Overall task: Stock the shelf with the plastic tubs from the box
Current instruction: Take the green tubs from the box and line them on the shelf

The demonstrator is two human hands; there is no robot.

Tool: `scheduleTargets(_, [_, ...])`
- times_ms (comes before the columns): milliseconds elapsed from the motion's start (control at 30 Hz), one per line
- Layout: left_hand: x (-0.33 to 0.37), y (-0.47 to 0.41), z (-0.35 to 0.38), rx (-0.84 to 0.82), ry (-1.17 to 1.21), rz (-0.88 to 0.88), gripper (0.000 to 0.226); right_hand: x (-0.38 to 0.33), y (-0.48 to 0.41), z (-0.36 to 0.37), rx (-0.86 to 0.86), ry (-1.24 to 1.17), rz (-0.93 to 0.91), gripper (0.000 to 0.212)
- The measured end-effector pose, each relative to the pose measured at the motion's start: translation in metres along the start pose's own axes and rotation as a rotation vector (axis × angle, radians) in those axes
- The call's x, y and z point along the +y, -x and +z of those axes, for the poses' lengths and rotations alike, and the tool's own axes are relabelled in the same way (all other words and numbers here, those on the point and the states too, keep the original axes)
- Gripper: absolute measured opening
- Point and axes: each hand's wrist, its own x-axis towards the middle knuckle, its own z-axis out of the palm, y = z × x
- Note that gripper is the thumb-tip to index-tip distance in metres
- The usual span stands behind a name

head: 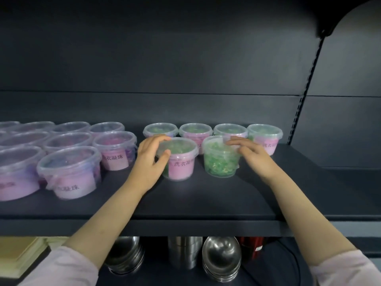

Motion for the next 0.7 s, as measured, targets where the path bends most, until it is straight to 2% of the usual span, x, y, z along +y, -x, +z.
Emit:
scheduleTargets(67, [-0.002,-0.001,0.000,0.023,-0.067,0.031,0.031,0.003,-0.006,-0.002,0.118,-0.005,0.021,0.042])
scheduleTargets(133, [-0.002,-0.001,-0.002,-0.019,-0.064,0.027,0.028,0.005,-0.011,0.004,0.231,0.107,0.003,0.031])
scheduleTargets(200, [-0.003,-0.001,-0.002,-0.055,-0.030,0.012,0.018,0.006,-0.013,0.013,0.243,0.195,-0.015,0.018])
scheduleTargets(267, [-0.004,-0.001,-0.001,-0.059,-0.022,0.012,0.022,0.009,-0.017,0.019,0.233,0.236,-0.036,0.006])
scheduleTargets(300, [-0.005,-0.001,0.000,-0.058,-0.021,0.016,0.024,0.011,-0.018,0.019,0.215,0.171,-0.057,0.006])
scheduleTargets(367, [-0.008,-0.001,0.000,-0.053,-0.006,0.025,0.024,0.013,-0.017,0.017,0.166,-0.082,-0.056,0.022])
scheduleTargets(433, [-0.011,-0.002,-0.001,-0.064,0.018,0.019,0.022,0.015,-0.016,0.015,0.210,-0.178,-0.044,0.029])
scheduleTargets(500, [-0.013,-0.003,-0.001,-0.073,0.018,0.022,0.022,0.020,-0.017,0.013,0.367,0.009,-0.098,0.023])
scheduleTargets(567, [-0.016,-0.006,-0.002,-0.054,-0.040,0.057,0.025,0.021,-0.014,0.013,0.447,0.147,-0.134,0.013])
scheduleTargets(700, [-0.021,-0.008,-0.002,-0.031,-0.044,0.060,0.028,0.024,-0.010,0.018,0.319,0.161,-0.137,0.027])
